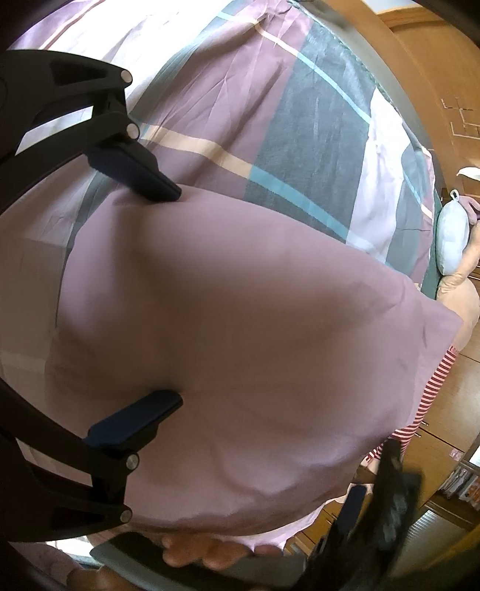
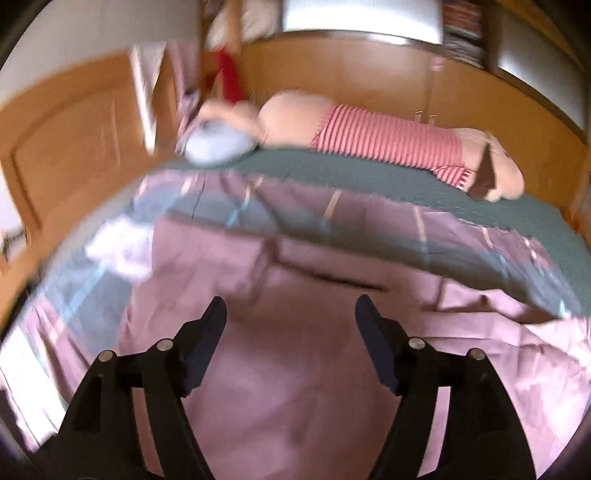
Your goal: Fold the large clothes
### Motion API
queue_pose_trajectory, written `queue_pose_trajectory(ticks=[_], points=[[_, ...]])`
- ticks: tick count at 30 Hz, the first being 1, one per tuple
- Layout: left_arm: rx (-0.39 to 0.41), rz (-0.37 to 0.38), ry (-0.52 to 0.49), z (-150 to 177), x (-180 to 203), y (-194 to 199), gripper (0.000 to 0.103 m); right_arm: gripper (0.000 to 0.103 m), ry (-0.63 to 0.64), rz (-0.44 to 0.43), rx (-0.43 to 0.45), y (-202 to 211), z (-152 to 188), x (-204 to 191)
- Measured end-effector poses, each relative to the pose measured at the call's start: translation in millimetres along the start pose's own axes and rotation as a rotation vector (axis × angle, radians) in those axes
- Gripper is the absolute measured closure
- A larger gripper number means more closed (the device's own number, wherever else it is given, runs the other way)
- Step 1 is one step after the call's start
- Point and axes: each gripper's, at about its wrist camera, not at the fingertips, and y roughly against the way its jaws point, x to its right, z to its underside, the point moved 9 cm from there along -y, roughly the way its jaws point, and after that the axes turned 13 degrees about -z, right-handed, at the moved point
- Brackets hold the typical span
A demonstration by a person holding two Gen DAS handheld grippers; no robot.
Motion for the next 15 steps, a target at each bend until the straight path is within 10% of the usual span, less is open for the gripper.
queue_pose_trajectory(ticks=[4, 8, 15], points=[[0.012, 0.026, 0.013, -7, -2, 6, 0.002, 0.028, -0.023, 0.133, -0.085, -27, 9, 36], [0.201, 0.049, 0.057, -29, -11, 48, 0.002, 0.019, -0.115, 0.176, 0.185, 59, -6, 76], [0.189, 0.051, -0.138, -13, 27, 40, 0.002, 0.018, -0.212, 0.298, 0.056, 120, 72, 201]])
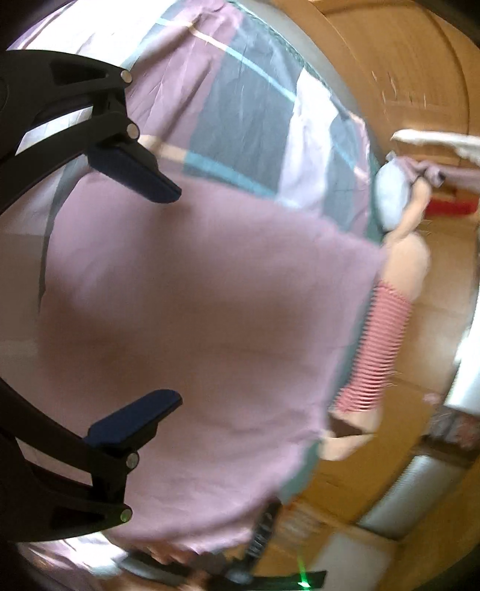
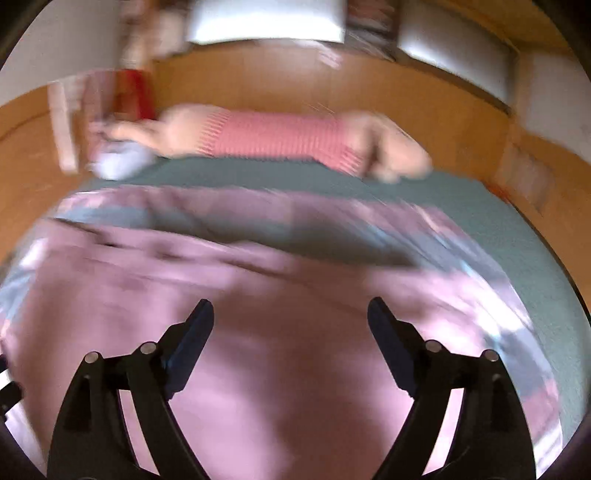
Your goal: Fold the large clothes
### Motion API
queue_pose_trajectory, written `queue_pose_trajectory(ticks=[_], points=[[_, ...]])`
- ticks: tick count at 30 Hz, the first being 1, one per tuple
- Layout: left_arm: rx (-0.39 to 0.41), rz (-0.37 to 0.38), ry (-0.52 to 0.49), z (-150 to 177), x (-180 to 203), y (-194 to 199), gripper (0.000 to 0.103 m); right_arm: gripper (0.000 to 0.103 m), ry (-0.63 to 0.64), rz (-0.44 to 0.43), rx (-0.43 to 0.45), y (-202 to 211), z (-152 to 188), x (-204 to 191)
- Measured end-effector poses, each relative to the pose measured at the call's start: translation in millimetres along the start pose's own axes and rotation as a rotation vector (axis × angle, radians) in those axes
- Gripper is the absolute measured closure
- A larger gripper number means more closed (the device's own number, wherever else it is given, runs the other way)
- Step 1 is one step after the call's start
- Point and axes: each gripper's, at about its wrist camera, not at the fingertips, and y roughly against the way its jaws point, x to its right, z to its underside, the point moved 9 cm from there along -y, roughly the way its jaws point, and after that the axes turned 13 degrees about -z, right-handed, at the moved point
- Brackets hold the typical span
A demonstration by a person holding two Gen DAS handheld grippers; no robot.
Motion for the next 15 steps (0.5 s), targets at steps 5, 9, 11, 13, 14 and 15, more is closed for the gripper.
queue_pose_trajectory(ticks=[5, 9, 11, 13, 14, 15], points=[[-0.045, -0.056, -0.022, 8, -6, -17, 0.002, 0.014, -0.347, 0.328, -0.058, 6, 39, 182], [-0.057, -0.061, 0.013, 6, -13, -22, 0.002, 0.015, -0.439, 0.284, 0.057, 33, 32, 186], [-0.061, -0.058, 0.027, 7, -14, -22, 0.002, 0.015, -0.339, 0.19, 0.099, 35, 12, 136], [-0.056, -0.067, 0.019, 6, -14, -22, 0.002, 0.015, -0.242, 0.058, 0.114, 31, -3, 71], [-0.052, -0.072, 0.014, 8, -12, -21, 0.002, 0.015, -0.174, -0.03, 0.11, 27, -10, 24], [-0.052, -0.074, 0.012, 9, -11, -21, 0.002, 0.015, -0.123, -0.09, 0.095, 23, -15, -12]])
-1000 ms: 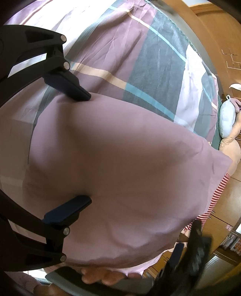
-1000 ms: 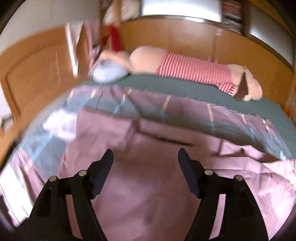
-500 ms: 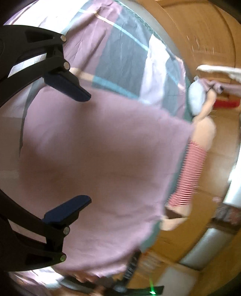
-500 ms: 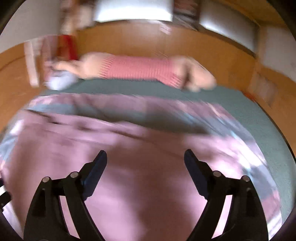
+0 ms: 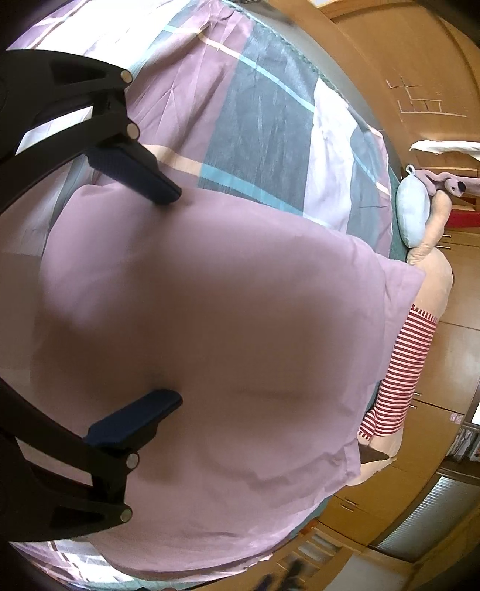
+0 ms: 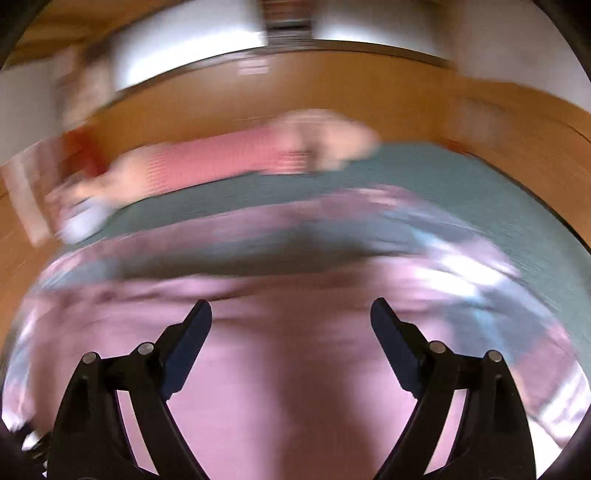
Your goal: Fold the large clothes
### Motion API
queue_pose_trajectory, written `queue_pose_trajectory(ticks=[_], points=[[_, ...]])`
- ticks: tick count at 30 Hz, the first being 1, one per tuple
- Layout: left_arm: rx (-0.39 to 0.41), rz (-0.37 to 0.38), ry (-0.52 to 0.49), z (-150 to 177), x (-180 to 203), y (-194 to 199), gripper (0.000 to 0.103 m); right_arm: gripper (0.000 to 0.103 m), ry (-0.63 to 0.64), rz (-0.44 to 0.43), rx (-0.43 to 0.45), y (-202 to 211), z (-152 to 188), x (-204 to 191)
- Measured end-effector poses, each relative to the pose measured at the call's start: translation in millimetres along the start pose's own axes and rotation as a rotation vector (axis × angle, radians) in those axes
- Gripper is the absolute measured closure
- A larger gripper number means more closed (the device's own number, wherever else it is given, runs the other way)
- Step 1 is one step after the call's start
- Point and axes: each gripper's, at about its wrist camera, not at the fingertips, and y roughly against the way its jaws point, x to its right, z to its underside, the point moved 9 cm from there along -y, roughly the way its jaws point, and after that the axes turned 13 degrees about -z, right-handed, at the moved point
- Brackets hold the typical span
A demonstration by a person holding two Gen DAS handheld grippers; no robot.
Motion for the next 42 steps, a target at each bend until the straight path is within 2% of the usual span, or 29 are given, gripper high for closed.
queue_pose_trajectory(ticks=[2, 4, 5, 7, 9, 11, 12, 14, 16, 17, 18, 19, 20, 21, 22, 23, 24, 26, 28, 29, 31, 33, 34, 35, 37, 40, 42], points=[[-0.005, -0.003, -0.003, 1, 0, -2, 0.002, 0.015, 0.102, -0.128, -0.068, -21, 12, -74], [-0.021, -0.01, -0.009, 2, -2, -6, 0.002, 0.015, 0.154, -0.223, -0.162, -47, 30, -126], [-0.035, -0.011, -0.009, 1, -5, -11, 0.002, 0.015, 0.178, -0.244, -0.216, -63, 44, -148], [-0.064, -0.001, 0.007, 2, -9, -15, 0.002, 0.015, 0.243, -0.176, -0.254, -81, 53, -156], [-0.101, 0.031, 0.051, 3, -15, -21, 0.002, 0.014, 0.263, -0.101, -0.21, -89, 43, -132], [-0.12, 0.066, 0.091, 2, -20, -25, 0.002, 0.01, 0.099, -0.128, -0.185, -88, 25, -83], [-0.129, 0.064, 0.103, 2, -23, -27, 0.002, 0.011, 0.039, -0.108, -0.175, -86, 17, -55], [-0.147, 0.081, 0.123, 3, -26, -32, 0.002, 0.011, 0.029, 0.197, -0.124, -69, 2, 17], [-0.161, 0.097, 0.145, 3, -27, -34, 0.002, 0.016, -0.067, 0.3, -0.138, -53, 0, 82], [-0.154, 0.107, 0.153, 1, -27, -32, 0.002, 0.03, -0.167, 0.258, -0.134, -43, 3, 111], [-0.139, 0.09, 0.154, -2, -29, -28, 0.002, 0.039, -0.251, 0.204, -0.11, -32, 3, 127], [-0.125, 0.074, 0.155, -3, -31, -24, 0.002, 0.039, -0.305, 0.154, -0.069, -20, 2, 134], [-0.085, 0.044, 0.155, -8, -33, -16, 0.002, 0.036, -0.309, 0.089, -0.014, -5, -4, 129], [-0.04, 0.033, 0.15, -13, -33, -7, 0.002, 0.022, -0.268, 0.054, 0.029, 6, -11, 116], [-0.01, 0.036, 0.143, -16, -31, -1, 0.002, 0.015, -0.208, 0.03, 0.06, 17, -16, 105], [0.016, 0.05, 0.124, -19, -27, 6, 0.002, 0.009, -0.127, -0.012, 0.07, 22, -18, 91], [0.013, 0.053, 0.107, -19, -23, 7, 0.002, 0.009, -0.087, -0.023, 0.048, 22, -15, 86], [-0.012, 0.029, 0.093, -15, -22, 1, 0.002, 0.009, -0.091, 0.036, -0.059, 9, 4, 105], [-0.048, -0.003, 0.091, -9, -26, -12, 0.002, 0.009, -0.167, 0.153, -0.126, 3, 23, 145], [-0.071, 0.027, 0.108, -6, -27, -18, 0.002, 0.008, -0.239, 0.237, -0.146, 3, 35, 178], [-0.105, 0.076, 0.153, -3, -29, -24, 0.002, 0.008, -0.386, 0.284, -0.121, 10, 44, 223], [-0.11, 0.078, 0.173, -4, -34, -24, 0.002, 0.008, -0.4, 0.328, -0.059, 27, 38, 233], [-0.099, 0.068, 0.176, -6, -36, -21, 0.002, 0.008, -0.365, 0.366, -0.007, 41, 32, 229], [-0.069, 0.062, 0.185, -10, -37, -14, 0.002, 0.008, -0.332, 0.357, 0.032, 50, 26, 218], [-0.012, 0.081, 0.184, -17, -33, 0, 0.002, 0.008, -0.251, 0.199, 0.073, 61, 19, 178], [0.037, 0.065, 0.11, -21, -21, 12, 0.002, 0.008, -0.135, 0.049, 0.001, 66, 37, 124], [0.018, 0.013, 0.059, -16, -15, 3, 0.002, 0.008, -0.041, 0.041, -0.096, 66, 64, 99]])
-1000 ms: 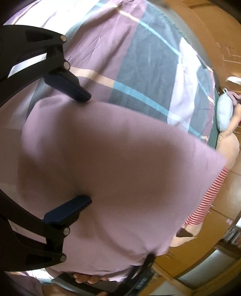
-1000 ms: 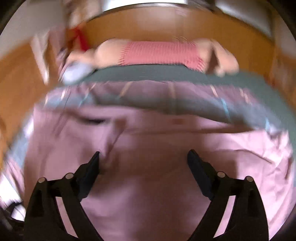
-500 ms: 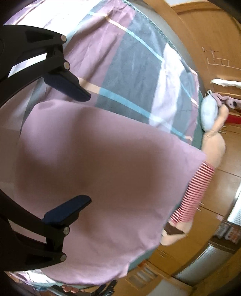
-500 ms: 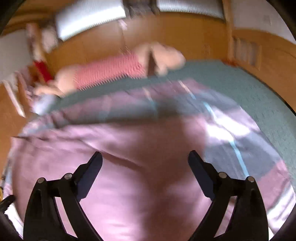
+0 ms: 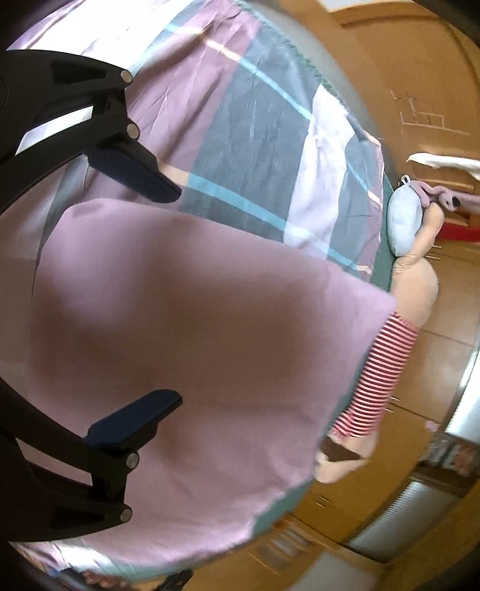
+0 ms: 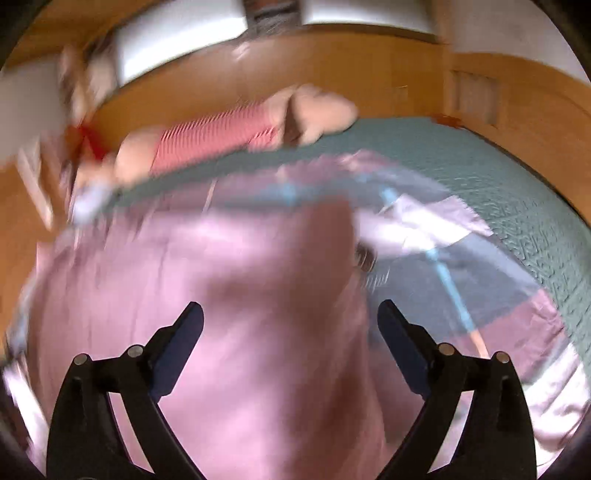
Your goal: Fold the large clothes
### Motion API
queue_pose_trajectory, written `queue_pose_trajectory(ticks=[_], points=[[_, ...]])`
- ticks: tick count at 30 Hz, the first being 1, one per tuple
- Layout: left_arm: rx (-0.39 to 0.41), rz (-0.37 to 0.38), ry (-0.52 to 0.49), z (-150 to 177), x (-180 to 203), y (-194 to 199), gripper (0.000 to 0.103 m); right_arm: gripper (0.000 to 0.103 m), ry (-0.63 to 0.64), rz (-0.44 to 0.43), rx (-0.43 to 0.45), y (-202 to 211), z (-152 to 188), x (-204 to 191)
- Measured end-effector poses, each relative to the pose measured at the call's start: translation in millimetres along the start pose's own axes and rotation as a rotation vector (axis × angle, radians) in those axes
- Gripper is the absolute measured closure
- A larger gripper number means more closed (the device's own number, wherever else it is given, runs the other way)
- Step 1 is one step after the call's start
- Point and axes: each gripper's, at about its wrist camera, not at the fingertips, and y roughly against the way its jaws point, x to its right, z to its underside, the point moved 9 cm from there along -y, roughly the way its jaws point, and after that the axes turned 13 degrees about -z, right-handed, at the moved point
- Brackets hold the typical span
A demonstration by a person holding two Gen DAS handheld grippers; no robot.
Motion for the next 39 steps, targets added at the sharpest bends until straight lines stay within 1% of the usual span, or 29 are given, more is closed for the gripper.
queue_pose_trajectory(ticks=[1, 2, 3, 4, 5, 6, 7, 8, 9, 11, 12, 13, 14, 15, 16, 18, 19, 20, 21, 22, 24, 26, 28, 29, 30, 33, 34, 37, 39], points=[[-0.017, -0.019, -0.008, 4, -1, -5, 0.002, 0.008, 0.043, 0.053, -0.055, -5, 19, 5], [-0.045, -0.033, -0.008, 8, -3, -13, 0.002, 0.007, 0.054, 0.113, -0.088, -8, 30, 17], [-0.064, -0.008, 0.011, 11, -4, -17, 0.002, 0.004, 0.003, 0.171, -0.117, -11, 44, 46], [-0.087, 0.019, 0.038, 13, -7, -20, 0.002, 0.004, -0.059, 0.202, -0.123, -12, 52, 65], [-0.115, 0.048, 0.077, 14, -11, -21, 0.002, 0.003, -0.19, 0.248, -0.117, -4, 60, 96], [-0.125, 0.061, 0.1, 14, -14, -20, 0.002, 0.003, -0.282, 0.214, -0.088, 2, 62, 109], [-0.126, 0.061, 0.108, 13, -15, -19, 0.002, 0.004, -0.333, 0.204, -0.062, 11, 62, 116], [-0.114, 0.046, 0.104, 12, -17, -17, 0.002, 0.004, -0.32, 0.246, -0.055, 18, 61, 116], [-0.104, 0.037, 0.1, 11, -18, -15, 0.002, 0.004, -0.249, 0.266, -0.038, 27, 57, 105], [-0.089, 0.033, 0.086, 11, -15, -12, 0.002, 0.004, -0.166, 0.159, -0.012, 29, 57, 77], [-0.089, 0.022, 0.072, 11, -14, -12, 0.002, 0.004, -0.112, 0.073, -0.03, 26, 62, 55], [-0.089, 0.004, 0.054, 13, -13, -12, 0.002, 0.004, -0.075, 0.055, -0.068, 21, 70, 49], [-0.088, -0.015, 0.034, 14, -11, -14, 0.002, 0.004, -0.053, 0.089, -0.119, 14, 77, 50], [-0.093, -0.015, 0.028, 15, -10, -16, 0.002, 0.003, -0.062, 0.15, -0.177, 7, 89, 60], [-0.099, -0.014, 0.031, 15, -10, -17, 0.002, 0.003, -0.141, 0.162, -0.193, 6, 97, 73], [-0.096, -0.025, 0.05, 11, -11, -11, 0.002, 0.003, -0.279, 0.179, -0.162, 18, 103, 86], [-0.08, -0.034, 0.048, 8, -12, -5, 0.002, 0.003, -0.271, 0.231, -0.138, 28, 99, 81], [-0.046, -0.039, 0.038, 4, -10, 9, 0.002, 0.003, -0.231, 0.26, -0.116, 34, 94, 72], [-0.014, -0.039, 0.023, 1, -6, 22, 0.002, 0.003, -0.186, 0.266, -0.088, 42, 88, 57], [0.011, -0.037, 0.009, -1, -1, 33, 0.002, 0.003, -0.141, 0.237, -0.051, 51, 83, 31], [0.095, -0.024, -0.048, -2, 14, 72, 0.002, 0.003, -0.077, 0.186, 0.022, 66, 75, -12], [0.169, -0.038, -0.11, 2, 25, 107, 0.002, 0.003, -0.006, 0.136, 0.075, 81, 68, -57], [0.228, -0.063, -0.17, 8, 34, 143, 0.002, 0.003, 0.036, 0.111, 0.112, 97, 62, -89], [0.275, -0.056, -0.197, 13, 40, 172, 0.002, 0.001, 0.05, 0.096, 0.139, 111, 60, -107], [0.304, -0.037, -0.207, 16, 45, 190, 0.002, 0.001, 0.057, 0.087, 0.164, 122, 56, -118], [0.345, 0.038, -0.212, 31, 57, 241, 0.002, 0.001, 0.086, 0.089, 0.227, 160, 54, -152], [0.343, 0.043, -0.211, 35, 59, 251, 0.002, 0.001, 0.095, 0.1, 0.239, 168, 54, -157], [0.33, -0.003, -0.192, 47, 61, 280, 0.002, 0.001, 0.139, 0.135, 0.256, 194, 57, -173], [0.357, -0.003, -0.181, 53, 63, 300, 0.002, 0.001, 0.166, 0.169, 0.257, 206, 63, -175]])
